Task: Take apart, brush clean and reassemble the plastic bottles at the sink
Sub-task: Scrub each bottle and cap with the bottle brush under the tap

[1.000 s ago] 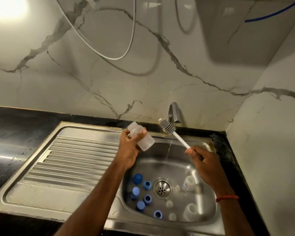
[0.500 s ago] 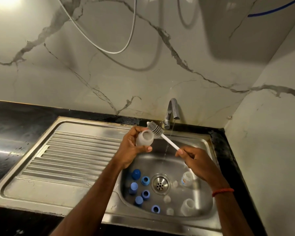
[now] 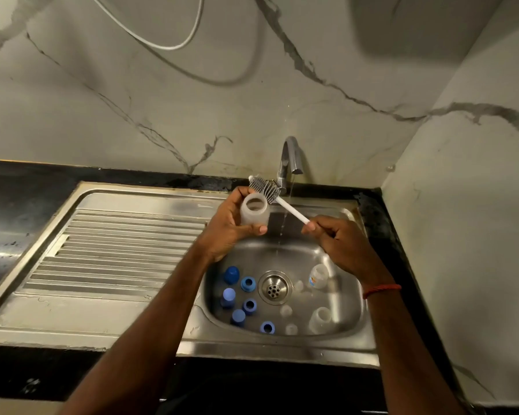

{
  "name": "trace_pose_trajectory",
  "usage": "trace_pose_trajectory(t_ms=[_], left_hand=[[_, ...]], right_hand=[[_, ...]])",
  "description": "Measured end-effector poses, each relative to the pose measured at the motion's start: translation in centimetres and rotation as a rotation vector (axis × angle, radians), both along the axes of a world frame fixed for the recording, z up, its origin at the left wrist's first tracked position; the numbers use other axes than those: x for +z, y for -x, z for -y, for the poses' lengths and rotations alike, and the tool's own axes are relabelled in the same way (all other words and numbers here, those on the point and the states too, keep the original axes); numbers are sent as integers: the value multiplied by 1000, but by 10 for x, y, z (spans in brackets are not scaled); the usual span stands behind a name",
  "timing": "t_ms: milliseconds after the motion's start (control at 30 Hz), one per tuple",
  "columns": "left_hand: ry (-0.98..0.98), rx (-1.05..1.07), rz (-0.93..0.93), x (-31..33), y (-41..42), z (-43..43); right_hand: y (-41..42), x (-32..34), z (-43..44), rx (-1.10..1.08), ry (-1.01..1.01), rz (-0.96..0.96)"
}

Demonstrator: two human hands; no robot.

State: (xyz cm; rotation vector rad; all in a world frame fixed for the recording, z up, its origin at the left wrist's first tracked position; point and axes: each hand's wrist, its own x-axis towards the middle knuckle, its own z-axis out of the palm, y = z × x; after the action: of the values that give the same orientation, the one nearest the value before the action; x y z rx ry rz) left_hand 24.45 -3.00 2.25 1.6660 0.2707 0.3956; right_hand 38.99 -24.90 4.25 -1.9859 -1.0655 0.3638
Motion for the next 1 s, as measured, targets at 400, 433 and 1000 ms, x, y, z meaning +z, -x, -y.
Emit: trace_pose_trajectory(t_ms=[400,433,1000], left_hand=[[-278,44,-117,-15,-6,-5],[-252,73,-118,-15,-6,-7],[-156,141,-84,-13,-2,-13]], right_hand=[[7,-6,-1,18,20,260],[6,-6,-2,28,35,281],[-3,-26,13,-32,33,236]])
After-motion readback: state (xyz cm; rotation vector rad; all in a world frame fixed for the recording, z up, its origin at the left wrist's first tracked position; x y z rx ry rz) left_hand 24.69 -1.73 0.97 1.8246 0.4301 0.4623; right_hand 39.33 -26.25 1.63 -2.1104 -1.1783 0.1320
